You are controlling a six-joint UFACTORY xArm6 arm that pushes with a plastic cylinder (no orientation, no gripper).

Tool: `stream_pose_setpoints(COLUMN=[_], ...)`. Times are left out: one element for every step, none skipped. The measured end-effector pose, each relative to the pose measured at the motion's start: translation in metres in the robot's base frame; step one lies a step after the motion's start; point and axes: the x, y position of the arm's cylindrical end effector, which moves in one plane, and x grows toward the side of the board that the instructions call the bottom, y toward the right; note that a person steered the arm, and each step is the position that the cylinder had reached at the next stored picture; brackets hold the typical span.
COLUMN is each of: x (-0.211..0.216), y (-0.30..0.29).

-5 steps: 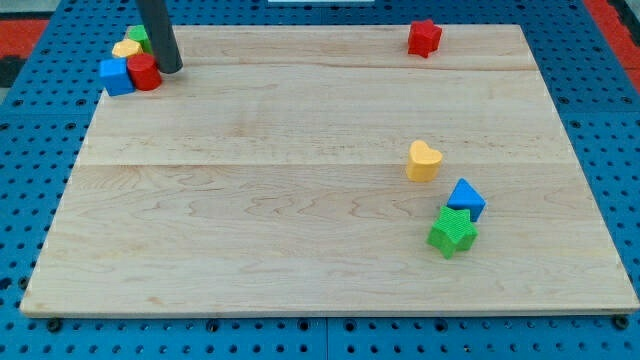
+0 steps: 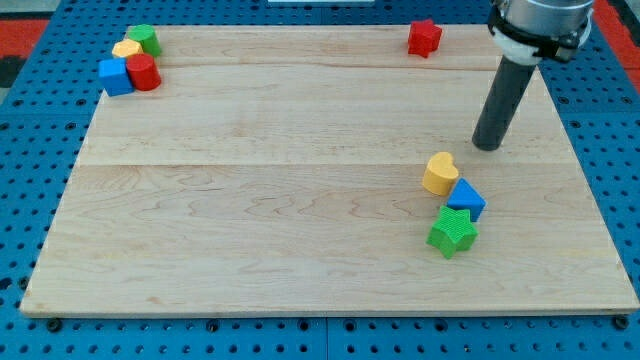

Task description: Push the yellow heart towards the group of blocks

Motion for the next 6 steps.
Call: stream_pose_setpoints(x=[0.049, 0.048, 0.015, -0.006, 0.027, 0.047], y=[-0.033, -0.096, -0.184, -0.165, -0.155, -0.129])
